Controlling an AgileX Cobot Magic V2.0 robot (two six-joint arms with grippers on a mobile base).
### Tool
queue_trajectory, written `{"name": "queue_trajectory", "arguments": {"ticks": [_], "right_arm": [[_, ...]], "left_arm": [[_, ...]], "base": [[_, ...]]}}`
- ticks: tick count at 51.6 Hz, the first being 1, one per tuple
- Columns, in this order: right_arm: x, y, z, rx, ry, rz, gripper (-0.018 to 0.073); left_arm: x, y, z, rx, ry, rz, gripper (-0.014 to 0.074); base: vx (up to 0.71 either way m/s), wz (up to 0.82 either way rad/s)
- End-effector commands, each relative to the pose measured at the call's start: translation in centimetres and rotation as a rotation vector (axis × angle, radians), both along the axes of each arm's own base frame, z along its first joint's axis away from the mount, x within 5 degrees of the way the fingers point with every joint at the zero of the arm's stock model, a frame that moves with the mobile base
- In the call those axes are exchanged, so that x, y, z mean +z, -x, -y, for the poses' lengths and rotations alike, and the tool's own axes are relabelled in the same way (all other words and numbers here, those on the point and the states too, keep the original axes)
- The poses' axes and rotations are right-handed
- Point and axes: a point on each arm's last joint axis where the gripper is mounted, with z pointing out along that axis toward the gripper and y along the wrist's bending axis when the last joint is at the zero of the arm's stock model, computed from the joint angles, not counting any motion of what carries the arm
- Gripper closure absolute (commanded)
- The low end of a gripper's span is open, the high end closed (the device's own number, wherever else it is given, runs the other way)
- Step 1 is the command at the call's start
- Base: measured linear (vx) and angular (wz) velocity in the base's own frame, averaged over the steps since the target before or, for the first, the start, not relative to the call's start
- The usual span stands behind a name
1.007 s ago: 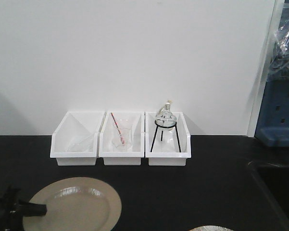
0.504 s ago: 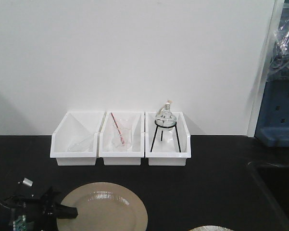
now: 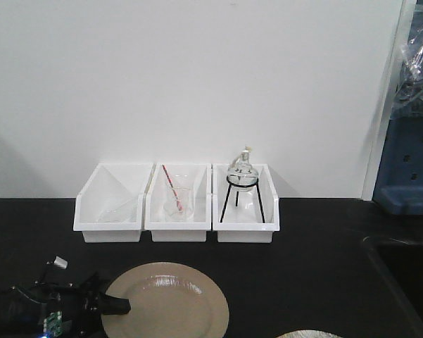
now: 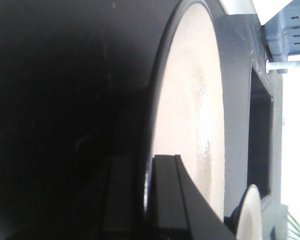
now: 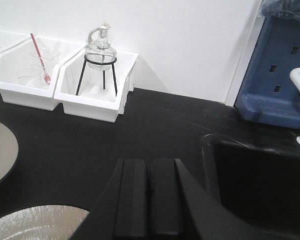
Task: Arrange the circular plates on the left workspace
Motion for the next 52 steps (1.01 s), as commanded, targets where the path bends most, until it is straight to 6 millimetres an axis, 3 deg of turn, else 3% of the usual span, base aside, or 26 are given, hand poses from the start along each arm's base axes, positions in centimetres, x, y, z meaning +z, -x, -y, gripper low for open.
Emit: {"name": "queue_trajectory", "arguments": {"ticks": [1, 12, 21, 38, 48, 52], "right_arm": [[1.9, -0.2, -0.1, 0.013, 0.001, 0.127, 0.0561], [1.9, -0.2, -0.1, 0.013, 0.001, 0.127, 0.0561], [1.9, -0.2, -0.1, 0.013, 0.001, 0.127, 0.0561], [1.9, -0.2, -0.1, 0.013, 0.001, 0.127, 0.0561], [2.0, -0.2, -0.1, 0.014, -0.001, 0.137, 0.0561], [2.2, -0.2, -0.2, 0.015, -0.003, 0.156, 0.0561]], "left_arm": [[3.0, -0.5, 0.3, -0.007, 0.014, 0.119, 0.0441], [2.9, -0.5, 0.3, -0.015, -0.009, 0.13, 0.0178], [2.6, -0.4, -0.2, -0.065, -0.128, 0.183, 0.0062], [4.8, 0.0, -1.6, -0.099, -0.42, 0.307, 0.0068], [9.2, 1.1, -1.9, -0.114, -0.505, 0.441, 0.0132], [12.1, 2.2, -2.0, -0.104, -0.536, 0.521, 0.0219]], "base": [[0.0, 0.0], [0.0, 0.0], [0.0, 0.0], [0.0, 0.0], [0.0, 0.0], [0.0, 0.0]]}}
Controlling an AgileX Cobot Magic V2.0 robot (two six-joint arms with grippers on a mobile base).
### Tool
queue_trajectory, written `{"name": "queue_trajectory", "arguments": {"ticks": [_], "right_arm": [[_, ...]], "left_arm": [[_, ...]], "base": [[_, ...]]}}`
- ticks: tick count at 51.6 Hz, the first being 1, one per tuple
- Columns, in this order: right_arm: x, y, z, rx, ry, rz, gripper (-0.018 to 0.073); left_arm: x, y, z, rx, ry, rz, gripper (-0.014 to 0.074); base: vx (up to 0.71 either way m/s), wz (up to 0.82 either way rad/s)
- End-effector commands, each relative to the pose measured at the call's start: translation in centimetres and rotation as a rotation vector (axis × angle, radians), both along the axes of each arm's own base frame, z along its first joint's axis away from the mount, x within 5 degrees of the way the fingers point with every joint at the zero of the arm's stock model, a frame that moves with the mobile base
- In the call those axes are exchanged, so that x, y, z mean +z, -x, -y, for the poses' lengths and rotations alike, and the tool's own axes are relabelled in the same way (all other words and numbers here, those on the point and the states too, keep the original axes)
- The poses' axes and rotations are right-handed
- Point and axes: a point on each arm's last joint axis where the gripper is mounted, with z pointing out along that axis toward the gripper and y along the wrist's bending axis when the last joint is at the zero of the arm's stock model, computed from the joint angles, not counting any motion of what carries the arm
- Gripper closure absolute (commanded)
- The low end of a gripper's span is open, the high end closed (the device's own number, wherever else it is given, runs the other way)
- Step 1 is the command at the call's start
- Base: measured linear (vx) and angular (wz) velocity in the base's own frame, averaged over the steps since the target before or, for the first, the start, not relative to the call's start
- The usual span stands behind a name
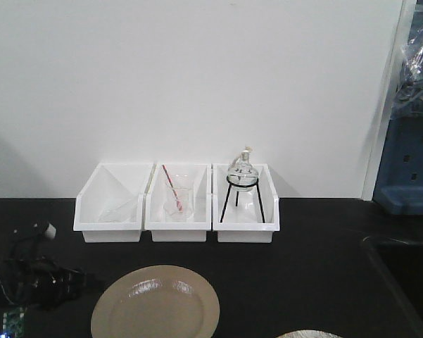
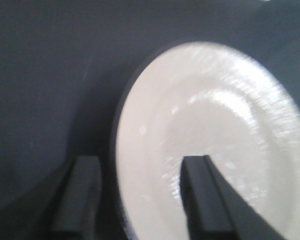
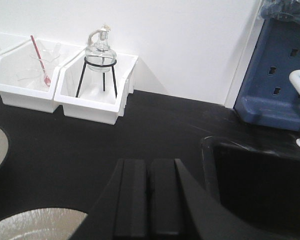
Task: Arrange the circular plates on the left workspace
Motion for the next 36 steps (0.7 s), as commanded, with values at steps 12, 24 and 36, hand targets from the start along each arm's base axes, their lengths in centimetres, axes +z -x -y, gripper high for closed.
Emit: {"name": "queue_trajectory", "arguments": {"ticks": [12, 24, 36], "right_arm": [[1.8, -0.3, 0.0, -0.018, -0.144, 0.105, 0.0561], [0.1, -2.4, -0.4, -0.078, -0.332, -0.308, 0.0561], [2.8, -7.3, -1.8, 0.094, -0.206, -0.518, 0.0561]], "left_arm": [[11.9, 4.7, -0.3, -0.028, -0.108, 0.343, 0.0606], [14.0, 8.5, -0.8, -0.054, -0.222, 0.438, 0.0601], [12.0, 10.5, -0.7, -0.062, -0.205, 0.378, 0.06]], "base": [[0.0, 0.0], [0.0, 0.0], [0.0, 0.0]]}}
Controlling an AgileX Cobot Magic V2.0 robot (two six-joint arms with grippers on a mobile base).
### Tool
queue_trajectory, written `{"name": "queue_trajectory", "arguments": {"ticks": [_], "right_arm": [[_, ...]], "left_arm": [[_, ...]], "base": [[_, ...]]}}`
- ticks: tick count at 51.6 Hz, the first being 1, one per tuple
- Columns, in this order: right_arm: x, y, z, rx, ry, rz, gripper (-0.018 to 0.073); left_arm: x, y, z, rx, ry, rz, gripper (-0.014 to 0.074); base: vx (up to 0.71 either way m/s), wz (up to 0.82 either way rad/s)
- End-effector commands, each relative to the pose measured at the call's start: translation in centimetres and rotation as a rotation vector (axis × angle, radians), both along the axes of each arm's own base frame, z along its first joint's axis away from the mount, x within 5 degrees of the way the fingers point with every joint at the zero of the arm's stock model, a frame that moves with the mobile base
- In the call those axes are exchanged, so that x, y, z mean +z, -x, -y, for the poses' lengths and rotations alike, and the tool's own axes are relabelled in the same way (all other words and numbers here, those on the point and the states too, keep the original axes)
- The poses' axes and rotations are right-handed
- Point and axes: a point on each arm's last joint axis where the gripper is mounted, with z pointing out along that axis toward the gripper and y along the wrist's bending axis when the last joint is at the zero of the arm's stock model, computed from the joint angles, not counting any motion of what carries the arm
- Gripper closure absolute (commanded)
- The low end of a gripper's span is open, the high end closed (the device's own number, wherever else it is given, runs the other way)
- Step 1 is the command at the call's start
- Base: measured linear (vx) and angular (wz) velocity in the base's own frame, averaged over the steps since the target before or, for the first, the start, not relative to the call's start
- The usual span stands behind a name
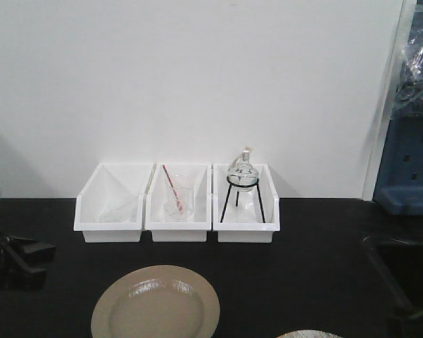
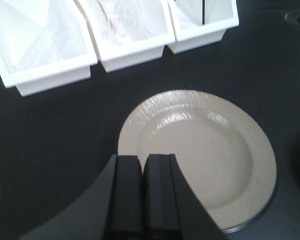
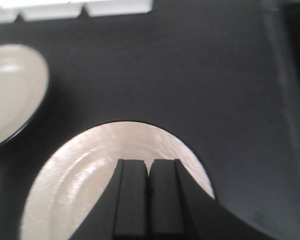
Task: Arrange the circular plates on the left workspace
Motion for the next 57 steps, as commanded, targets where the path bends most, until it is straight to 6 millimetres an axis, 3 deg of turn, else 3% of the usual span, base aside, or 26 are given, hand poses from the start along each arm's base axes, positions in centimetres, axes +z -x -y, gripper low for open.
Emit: {"name": "queue_trajectory", "arguments": {"ticks": [1, 5, 11, 17, 24, 30, 40, 46, 57], "right_arm": [[2.3, -2.3, -0.1, 0.068, -0.02, 0.002, 0.0561], [2.0, -3.9, 0.7, 0.117, -0.092, -0.111, 0.0561], [0.8, -5.4, 4.2, 0.137, -0.287, -0.207, 0.0561], [-0.6, -5.6, 8.9, 0.044, -0.443, -0.197, 0.0561], [-3.6, -5.4, 12.1, -0.088, -0.527, -0.214, 0.0561], [-6.8, -5.7, 12.2, -0.055, -0.558, -0.284, 0.0559], [-9.2, -6.1, 12.0, 0.034, -0.602, -0.362, 0.0503], [-10.3, -6.3, 12.3, 0.021, -0.596, -0.396, 0.0384], [-11.7, -7.1, 11.8, 0.017, -0.584, -0.435, 0.006]], "left_arm": [[1.2, 0.8, 0.1, 0.025, 0.055, 0.038, 0.06], [0.5, 1.3, 0.3, 0.007, 0.073, 0.001, 0.06], [-0.3, 1.9, 0.6, -0.023, 0.091, -0.044, 0.06], [-0.3, 2.7, 0.7, -0.023, 0.114, -0.046, 0.0598], [0.2, 3.8, 0.6, -0.01, 0.124, -0.012, 0.0597], [0.6, 4.9, 0.6, -0.014, 0.129, 0.007, 0.0597], [0.9, 6.2, 0.7, -0.027, 0.138, 0.018, 0.0597], [0.6, 6.5, 1.0, -0.057, 0.145, -0.007, 0.0597], [-0.1, 6.8, 1.1, -0.074, 0.149, -0.038, 0.0597]], "base": [[0.0, 0.0], [0.0, 0.0], [0.0, 0.0], [0.0, 0.0], [0.0, 0.0], [0.0, 0.0], [0.0, 0.0], [0.0, 0.0], [0.0, 0.0]]}}
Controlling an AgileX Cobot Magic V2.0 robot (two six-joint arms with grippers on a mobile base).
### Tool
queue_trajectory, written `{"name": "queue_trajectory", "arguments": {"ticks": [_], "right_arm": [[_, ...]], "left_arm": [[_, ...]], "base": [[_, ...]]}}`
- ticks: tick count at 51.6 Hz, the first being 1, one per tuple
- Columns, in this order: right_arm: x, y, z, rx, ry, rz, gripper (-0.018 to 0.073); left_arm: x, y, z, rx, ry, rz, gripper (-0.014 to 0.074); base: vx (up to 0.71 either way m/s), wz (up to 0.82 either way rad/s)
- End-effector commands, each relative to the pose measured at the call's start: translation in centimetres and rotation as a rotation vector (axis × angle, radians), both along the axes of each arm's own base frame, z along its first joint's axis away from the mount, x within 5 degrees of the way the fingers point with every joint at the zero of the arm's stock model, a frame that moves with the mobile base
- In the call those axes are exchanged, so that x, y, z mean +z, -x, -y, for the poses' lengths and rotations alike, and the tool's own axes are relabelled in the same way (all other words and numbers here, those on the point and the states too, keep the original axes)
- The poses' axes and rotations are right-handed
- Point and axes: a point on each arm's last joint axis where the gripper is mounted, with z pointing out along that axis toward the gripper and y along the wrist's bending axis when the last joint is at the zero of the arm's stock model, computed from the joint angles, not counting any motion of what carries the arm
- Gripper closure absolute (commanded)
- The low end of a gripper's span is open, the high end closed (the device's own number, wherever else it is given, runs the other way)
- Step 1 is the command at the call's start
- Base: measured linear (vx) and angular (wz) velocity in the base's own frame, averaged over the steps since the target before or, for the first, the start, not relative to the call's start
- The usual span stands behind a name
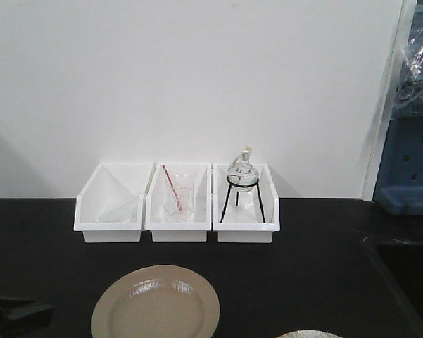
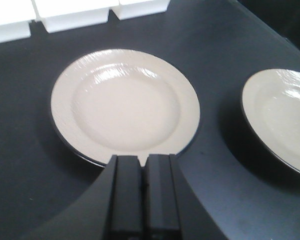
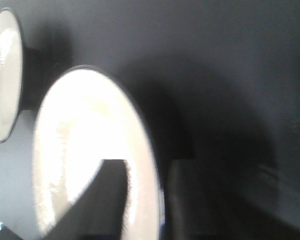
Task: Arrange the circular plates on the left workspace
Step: 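Grip the second plate's rim with the right gripper and lift it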
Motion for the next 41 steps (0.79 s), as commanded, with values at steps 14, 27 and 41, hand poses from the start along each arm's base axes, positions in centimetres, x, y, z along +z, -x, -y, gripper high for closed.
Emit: {"name": "queue_trajectory", "arguments": {"ticks": [14, 27, 41], "right_arm": [[-0.7, -2.4, -5.1, 0.15, 0.061, 0.018, -0.006], [-2.2, -3.0, -7.2, 0.189, 0.061, -0.027, 0.0247], [-0.7, -2.8, -7.3, 0.2, 0.047, 0.006, 0.0571]], "left_arm": [[1.4, 0.1, 0.2, 0.018, 0.057, 0.038, 0.0597], [1.3, 0.2, 0.3, -0.001, 0.061, 0.027, 0.0597], [1.3, 0.3, 0.4, -0.012, 0.06, 0.02, 0.0597]], "base": [[0.0, 0.0], [0.0, 0.0], [0.0, 0.0]]}}
